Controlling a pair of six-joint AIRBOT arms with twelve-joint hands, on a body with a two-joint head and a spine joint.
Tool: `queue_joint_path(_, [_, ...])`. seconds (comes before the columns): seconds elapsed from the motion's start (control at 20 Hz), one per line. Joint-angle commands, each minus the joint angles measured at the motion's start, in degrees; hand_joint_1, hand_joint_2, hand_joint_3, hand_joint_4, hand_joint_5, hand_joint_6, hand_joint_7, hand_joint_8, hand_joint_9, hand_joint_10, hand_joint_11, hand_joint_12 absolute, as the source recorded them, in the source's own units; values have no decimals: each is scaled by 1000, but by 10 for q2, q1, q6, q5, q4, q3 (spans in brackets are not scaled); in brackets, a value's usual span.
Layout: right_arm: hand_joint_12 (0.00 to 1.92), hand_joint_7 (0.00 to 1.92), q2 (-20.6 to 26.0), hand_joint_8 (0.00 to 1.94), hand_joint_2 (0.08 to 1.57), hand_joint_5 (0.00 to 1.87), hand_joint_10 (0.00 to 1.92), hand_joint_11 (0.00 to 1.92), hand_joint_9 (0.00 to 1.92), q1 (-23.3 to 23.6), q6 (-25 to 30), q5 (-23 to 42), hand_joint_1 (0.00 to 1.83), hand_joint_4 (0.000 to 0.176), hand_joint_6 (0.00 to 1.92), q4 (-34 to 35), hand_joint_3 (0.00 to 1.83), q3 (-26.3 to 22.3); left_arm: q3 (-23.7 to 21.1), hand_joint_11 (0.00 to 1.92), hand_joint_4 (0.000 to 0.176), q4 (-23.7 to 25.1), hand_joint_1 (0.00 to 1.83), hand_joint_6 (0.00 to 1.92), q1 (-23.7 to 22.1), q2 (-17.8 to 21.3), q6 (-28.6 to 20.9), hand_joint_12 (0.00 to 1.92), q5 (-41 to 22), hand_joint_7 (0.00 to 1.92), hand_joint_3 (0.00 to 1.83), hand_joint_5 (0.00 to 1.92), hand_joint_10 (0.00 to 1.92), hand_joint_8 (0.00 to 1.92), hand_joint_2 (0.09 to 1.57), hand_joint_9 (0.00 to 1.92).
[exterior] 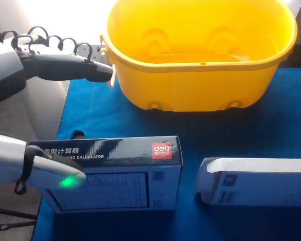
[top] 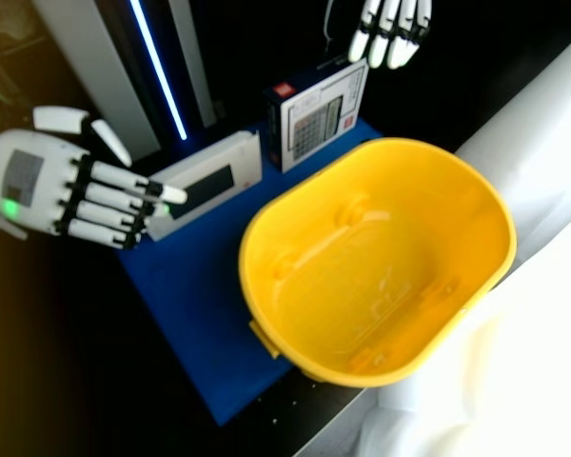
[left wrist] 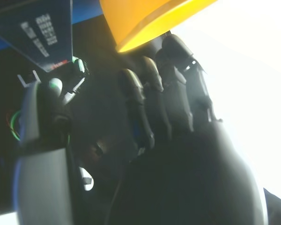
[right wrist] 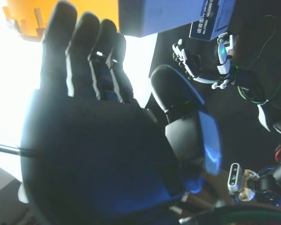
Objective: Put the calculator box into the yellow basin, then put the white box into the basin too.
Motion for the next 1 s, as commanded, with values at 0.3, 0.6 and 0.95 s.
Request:
queue_joint_path(0.3, [1181,475,2,0,866,478,120,0,433,4,4,-70,559,0,0,0,2,3,5,0,37,-19,674,0,-1,-10,10,1045,-52,384,10,419,43,1,840,345])
queue_joint_path(0.6, [1159,446,-2,7,840,428,66,0,429,7,4,-63,538,0,6,22,0,23,42,0,63,-43,570,1,24,-69,10,1018,-43,335,3,399,27,3,834,330])
queue_joint_path(0.95, [1110,411,-46,10,743,399,39,0,396,59,2,25,649,0,8,17,0,52,57,0,82,-60,582,0,51,-99,10,1169,-34,373,0,408,37,5,802,394])
